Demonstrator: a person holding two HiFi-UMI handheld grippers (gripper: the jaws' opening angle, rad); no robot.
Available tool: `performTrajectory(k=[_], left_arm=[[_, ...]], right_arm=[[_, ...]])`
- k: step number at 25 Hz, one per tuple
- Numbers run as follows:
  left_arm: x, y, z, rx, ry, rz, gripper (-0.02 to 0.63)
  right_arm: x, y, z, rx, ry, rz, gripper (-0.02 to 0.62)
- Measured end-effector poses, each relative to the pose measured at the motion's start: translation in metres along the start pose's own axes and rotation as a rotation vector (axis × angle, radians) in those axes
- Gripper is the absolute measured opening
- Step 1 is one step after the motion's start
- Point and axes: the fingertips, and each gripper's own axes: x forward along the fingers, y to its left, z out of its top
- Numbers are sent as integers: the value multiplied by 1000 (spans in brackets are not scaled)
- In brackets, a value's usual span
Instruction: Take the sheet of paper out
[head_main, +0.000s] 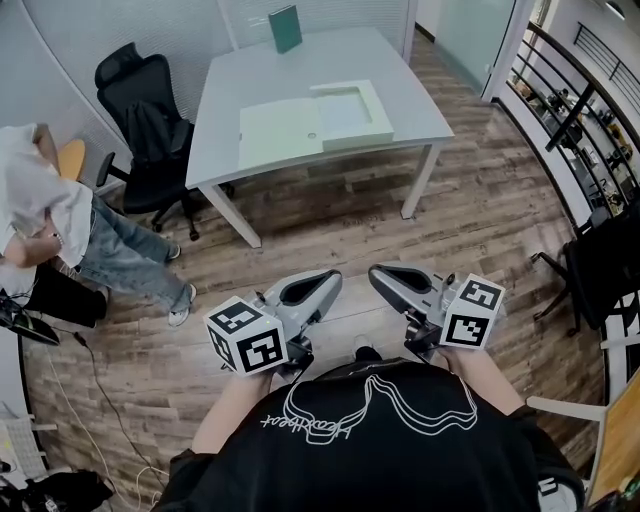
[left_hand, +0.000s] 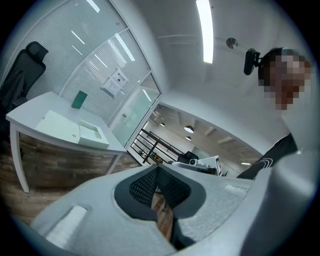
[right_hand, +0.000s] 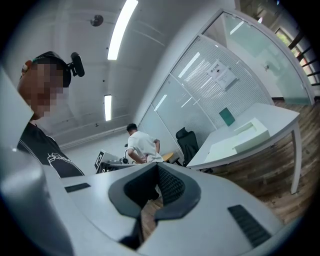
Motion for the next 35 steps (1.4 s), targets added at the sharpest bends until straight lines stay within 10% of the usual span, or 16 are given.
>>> performTrajectory(k=[24, 35], left_arm=[[147, 92, 70, -79, -69, 67, 12], [197, 199, 112, -118, -28, 56, 12]], right_arm=[[-1, -164, 90, 0, 15, 44, 8], [58, -267, 119, 52, 13, -29, 8]])
